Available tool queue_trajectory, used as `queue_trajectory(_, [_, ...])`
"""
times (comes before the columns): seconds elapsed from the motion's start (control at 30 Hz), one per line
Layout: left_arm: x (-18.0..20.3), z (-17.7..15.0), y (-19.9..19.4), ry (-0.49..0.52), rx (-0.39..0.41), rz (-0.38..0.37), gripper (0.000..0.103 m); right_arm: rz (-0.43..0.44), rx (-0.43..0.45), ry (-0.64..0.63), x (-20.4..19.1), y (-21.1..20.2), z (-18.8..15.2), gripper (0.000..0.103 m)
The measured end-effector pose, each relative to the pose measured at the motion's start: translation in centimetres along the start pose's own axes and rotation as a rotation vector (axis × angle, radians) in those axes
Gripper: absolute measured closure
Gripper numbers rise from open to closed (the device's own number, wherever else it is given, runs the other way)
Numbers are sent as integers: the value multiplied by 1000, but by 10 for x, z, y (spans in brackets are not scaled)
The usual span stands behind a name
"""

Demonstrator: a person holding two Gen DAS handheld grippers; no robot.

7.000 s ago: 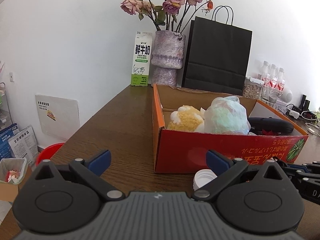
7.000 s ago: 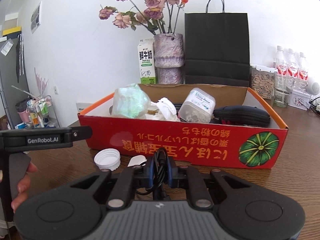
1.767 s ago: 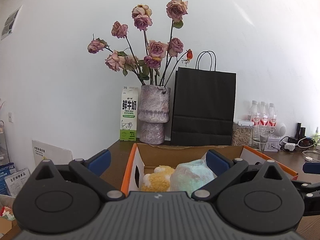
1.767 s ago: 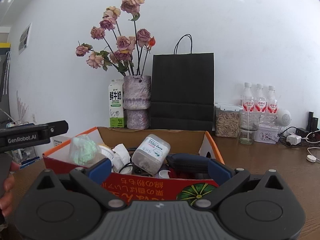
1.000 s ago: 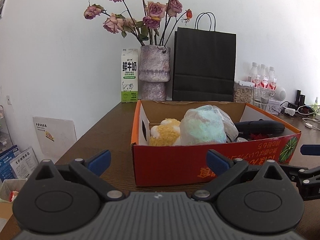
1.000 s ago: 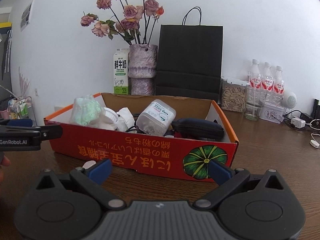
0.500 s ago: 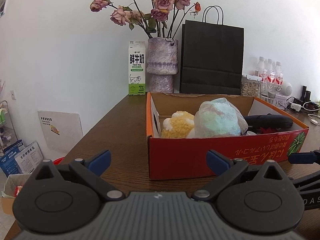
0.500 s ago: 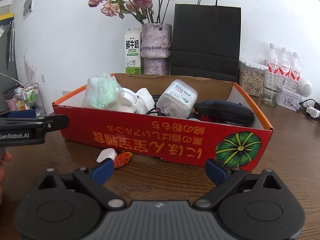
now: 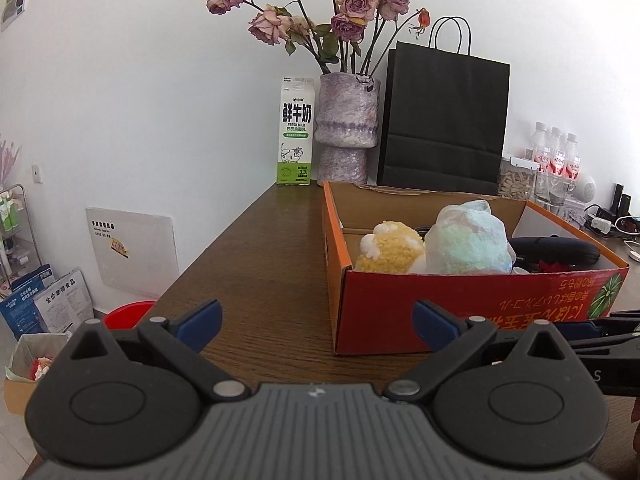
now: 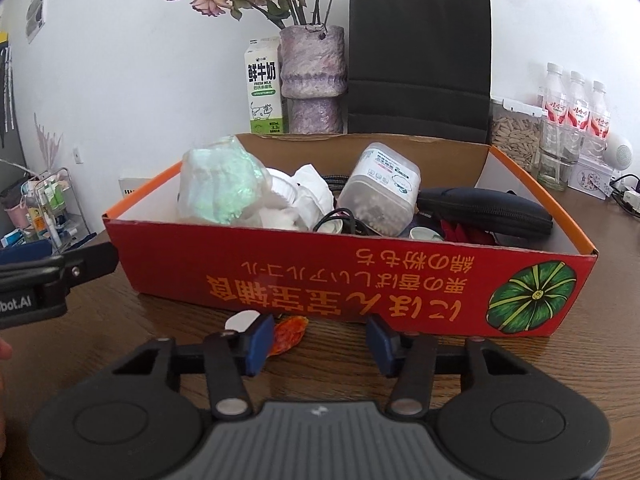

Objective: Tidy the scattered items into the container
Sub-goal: 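Grasp the orange wrapper with the right tool while the left tool grasps the small white cap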

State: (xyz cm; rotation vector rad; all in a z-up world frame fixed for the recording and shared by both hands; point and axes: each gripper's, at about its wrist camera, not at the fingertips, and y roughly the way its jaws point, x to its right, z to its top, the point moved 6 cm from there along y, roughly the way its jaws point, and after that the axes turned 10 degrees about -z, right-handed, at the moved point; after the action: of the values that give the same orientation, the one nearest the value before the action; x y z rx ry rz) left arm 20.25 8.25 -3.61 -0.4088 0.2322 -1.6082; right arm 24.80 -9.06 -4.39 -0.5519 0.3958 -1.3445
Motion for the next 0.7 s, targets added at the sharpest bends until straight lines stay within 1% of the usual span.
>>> queue_trajectory(0.07, [1,0,0,3,1,-2,0,-3,-4,-13,-5,2,0,55])
queue_trajectory(0.13, [2,0,0,7,0,-6,0,0,-32,-26,-9,6,-3,57])
queue_trajectory(0.17, [2,0,0,9,-1,-7,0,-8,-25,-41,-11,5,-3,57])
queue_trajectory(0.2, [3,-1,0,10,-2,-8,0,-5,-23,-44,-12,5,-3,65])
queue_trajectory(0.23, [3,-1,0,11,-2,-8,0,8,-21,-39,-12,4,-3,81])
queue_trajectory(0.27, [3,-1,0,11,-4,-7,0,15,-20,-30,-11,4,-3,84])
queue_trajectory(0.3, [3,-1,1,11,-6,-6,0,20,-22,-20,-9,4,-2,89])
queue_trajectory(0.33, [3,-2,1,11,-9,-5,0,26,-23,-13,-8,3,-2,92])
queue_trajectory(0.5, [4,-3,5,15,-26,-6,0,44,0,-2,-4,-2,-2,92])
queue_trajectory(0.63, [9,-4,7,30,-34,-30,0,46,37,5,5,-11,1,92])
queue_trajectory(0.7, [12,-5,10,43,-53,-41,0,49,47,21,13,-13,1,92])
